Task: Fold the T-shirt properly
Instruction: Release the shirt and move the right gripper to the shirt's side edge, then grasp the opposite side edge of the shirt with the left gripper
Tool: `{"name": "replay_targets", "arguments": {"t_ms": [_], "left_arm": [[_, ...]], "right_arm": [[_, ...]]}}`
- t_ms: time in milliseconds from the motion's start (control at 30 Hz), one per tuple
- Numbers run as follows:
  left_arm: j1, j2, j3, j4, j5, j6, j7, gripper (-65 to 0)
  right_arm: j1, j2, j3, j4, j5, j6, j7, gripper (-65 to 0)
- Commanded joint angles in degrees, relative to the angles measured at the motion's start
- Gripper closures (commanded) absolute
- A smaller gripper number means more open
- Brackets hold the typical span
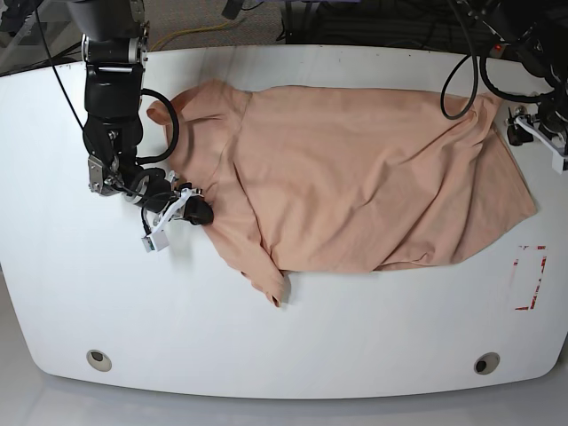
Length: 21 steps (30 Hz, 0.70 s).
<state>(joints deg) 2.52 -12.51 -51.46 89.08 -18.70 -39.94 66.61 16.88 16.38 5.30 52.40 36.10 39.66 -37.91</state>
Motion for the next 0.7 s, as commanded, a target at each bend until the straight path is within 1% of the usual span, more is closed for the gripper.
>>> {"name": "replay_targets", "arguments": {"t_ms": [0, 267, 300, 367, 433, 500, 533, 667], "left_arm": [[-1.51, -1.25, 2.8, 0.55, -0.6, -0.06, -1.07, -38.8], [-3.36, -1.25, 13.79, 0.55, -0.6, -0.06, -1.69, -38.1], [-3.36, -1.25, 15.11, 0.55, -0.6, -0.06, -2.3, -36.7], [-3.27, -1.33, 18.1, 0.37, -0.6, -0.06, -4.15, -27.1], [-3.1, -1.33, 19.51, -0.24, -0.51, -0.06, -4.76, -19.7], [-3.45, -1.6, 20.03, -2.0, -0.51, -0.06, -4.85, -14.3], [-3.45, -2.3, 20.03, -2.97, -0.51, -0.06, -4.85, -13.3], [-4.94, -4.41, 20.12, -7.8, -0.6, -0.06, -5.29, -12.9]], "right_arm": [[-0.31, 0.63, 0.28, 3.73, -0.01, 0.34, 0.15, 0.0], [-3.39, 0.63, 0.55, 7.95, -0.01, 0.34, 0.06, 0.0], [-3.57, 0.63, 0.55, 8.04, 0.17, 0.34, 0.06, 0.0], [-4.09, 0.63, 0.63, 8.21, 0.34, 0.34, 0.06, 0.0], [-4.53, 0.63, 0.63, 8.21, 0.43, 0.34, 0.06, 0.0], [-4.62, 0.63, 0.63, 8.21, 0.43, 0.34, 0.06, 0.0], [-4.71, 0.63, 0.63, 8.21, 0.43, 0.34, 0.06, 0.0], [-5.41, 0.63, 0.81, 8.21, 0.43, 0.34, 0.06, 0.0]]}}
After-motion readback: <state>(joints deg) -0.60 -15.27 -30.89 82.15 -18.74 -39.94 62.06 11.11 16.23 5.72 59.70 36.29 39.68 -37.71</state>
